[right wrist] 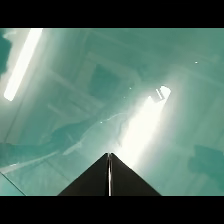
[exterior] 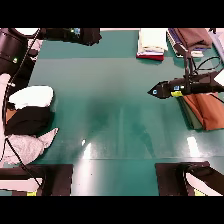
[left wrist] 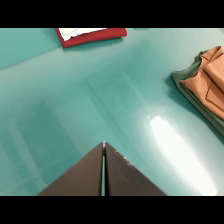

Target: Fold the shirts.

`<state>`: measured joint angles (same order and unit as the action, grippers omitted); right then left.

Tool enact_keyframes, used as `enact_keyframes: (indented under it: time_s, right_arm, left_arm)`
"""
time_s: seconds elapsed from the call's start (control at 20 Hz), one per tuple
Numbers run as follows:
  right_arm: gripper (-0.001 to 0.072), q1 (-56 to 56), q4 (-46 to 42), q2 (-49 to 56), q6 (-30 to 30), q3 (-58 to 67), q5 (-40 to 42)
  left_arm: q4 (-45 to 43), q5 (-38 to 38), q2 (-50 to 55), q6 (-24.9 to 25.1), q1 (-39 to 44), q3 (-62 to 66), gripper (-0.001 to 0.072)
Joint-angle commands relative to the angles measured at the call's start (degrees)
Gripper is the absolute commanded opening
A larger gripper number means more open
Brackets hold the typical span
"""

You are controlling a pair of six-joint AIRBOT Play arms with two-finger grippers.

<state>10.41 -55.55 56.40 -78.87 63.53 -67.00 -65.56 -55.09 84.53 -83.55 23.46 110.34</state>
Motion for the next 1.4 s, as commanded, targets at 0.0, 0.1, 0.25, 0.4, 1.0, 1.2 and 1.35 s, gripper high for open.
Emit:
enact_keyframes:
  time_s: [0.0,0.1,0.25,0.4,1.0,1.2,1.35]
  right_arm:
    - [0.0022,0.33,0.09,0.13,-0.02,0.04,1.57]
    - [0.0022,0.33,0.09,0.13,-0.02,0.04,2.34]
    - [0.0022,0.33,0.07,0.13,-0.02,0.04,2.45]
    - [0.0022,0.33,0.07,0.13,-0.02,0.04,2.54]
    - [0.0023,0.33,0.07,0.13,-0.02,0.04,1.68]
    - [0.0023,0.33,0.09,0.13,-0.02,0.04,1.70]
    - [0.0022,0.33,0.07,0.13,-0.02,0.04,1.68]
  left_arm:
    - [-0.02,0.68,-0.02,0.00,0.00,0.07,0.0028]
    - [-0.02,0.68,-0.02,0.00,0.00,0.07,0.0029]
    - [-0.02,0.68,-0.02,0.00,0.00,0.07,0.0029]
    - [-0.02,0.68,-0.02,0.00,0.00,0.07,0.0029]
    - [-13.99,-22.36,-7.72,-0.61,-13.62,0.07,0.0028]
    - [-23.06,-28.83,-11.28,-0.68,-24.46,-2.95,0.0029]
    - [-23.21,-29.00,-11.56,-2.08,-31.58,-13.38,0.0538]
